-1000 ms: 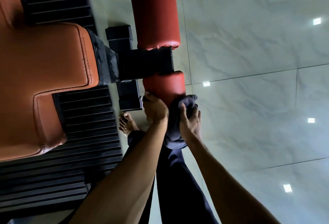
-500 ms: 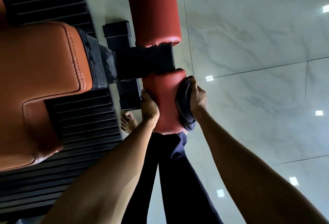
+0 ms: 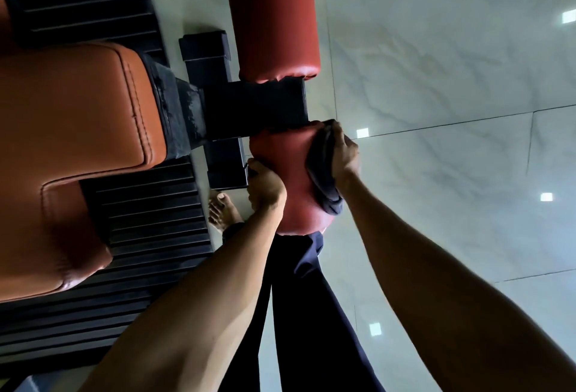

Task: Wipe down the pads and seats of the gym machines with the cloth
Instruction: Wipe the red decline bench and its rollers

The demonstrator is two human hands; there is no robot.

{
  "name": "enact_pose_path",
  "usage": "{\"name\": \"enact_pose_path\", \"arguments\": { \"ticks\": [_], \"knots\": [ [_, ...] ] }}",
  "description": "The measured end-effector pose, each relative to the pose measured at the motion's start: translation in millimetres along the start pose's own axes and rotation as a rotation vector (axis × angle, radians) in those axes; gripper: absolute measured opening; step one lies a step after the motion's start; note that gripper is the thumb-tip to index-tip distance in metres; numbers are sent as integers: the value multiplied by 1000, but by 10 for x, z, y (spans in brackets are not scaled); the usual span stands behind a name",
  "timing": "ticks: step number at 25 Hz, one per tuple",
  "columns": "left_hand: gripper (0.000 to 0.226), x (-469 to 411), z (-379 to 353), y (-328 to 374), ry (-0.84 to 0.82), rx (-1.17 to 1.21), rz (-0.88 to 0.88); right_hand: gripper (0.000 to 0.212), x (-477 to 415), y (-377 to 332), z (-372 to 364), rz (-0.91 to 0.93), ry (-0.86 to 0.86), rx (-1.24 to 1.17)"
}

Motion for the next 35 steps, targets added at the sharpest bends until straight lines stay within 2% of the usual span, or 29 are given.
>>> {"name": "enact_pose_path", "arguments": {
  "ticks": [2,4,6,10,13,15,17,18,19,21,23,24,27,29,30,32,34,35],
  "knots": [
    [55,-191,-118,-12,-243,276,-54,64,126,250,33,-95,0,-21],
    [57,-319,-134,-53,-293,354,-33,66,377,504,86,-53,44,-2],
    [63,-225,-96,-70,-212,271,-60,71,702,676,147,18,86,23],
    [56,245,-27,59,155,95,-90,76,884,423,11,202,59,199],
    [55,276,-24,99,177,62,-39,59,536,20,-71,298,42,201],
    [61,61,-18,45,80,48,34,52,220,-64,-29,251,31,107],
    [66,-135,-112,-4,-230,292,18,56,155,68,10,192,5,48],
    [66,-180,-131,15,-329,382,-2,56,241,178,12,182,10,60],
    [66,-216,-126,34,-341,452,0,54,332,321,26,164,29,73],
    [77,-291,-144,-45,-296,425,-45,50,587,558,79,116,71,94],
    [96,-220,-115,-150,-134,287,-78,56,870,559,68,185,69,126],
    [98,-89,-90,-135,-48,261,-93,59,944,504,24,223,55,172],
    [73,354,-30,122,88,163,-177,58,865,113,-95,370,37,306],
    [61,356,-9,142,142,78,-106,50,592,-127,-110,376,45,244],
    [62,266,11,120,136,22,-50,46,407,-156,-95,349,37,164],
    [69,4,-21,40,-42,128,-11,45,170,0,-16,277,-9,26],
    [71,-102,-67,21,-265,306,-23,56,257,365,59,220,-43,3],
    [72,-154,-70,27,-292,336,-45,59,377,556,96,177,-41,21]
  ]
}}
Point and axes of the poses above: each hand's wrist, its own x-axis away from the middle knuckle, its own z-axis out of the back of the hand, y = z × x, the point moved 6 cm from there along -x, towards the middle knuckle, and after that the axes turned 5 degrees about -x, right-handed, at the moved point
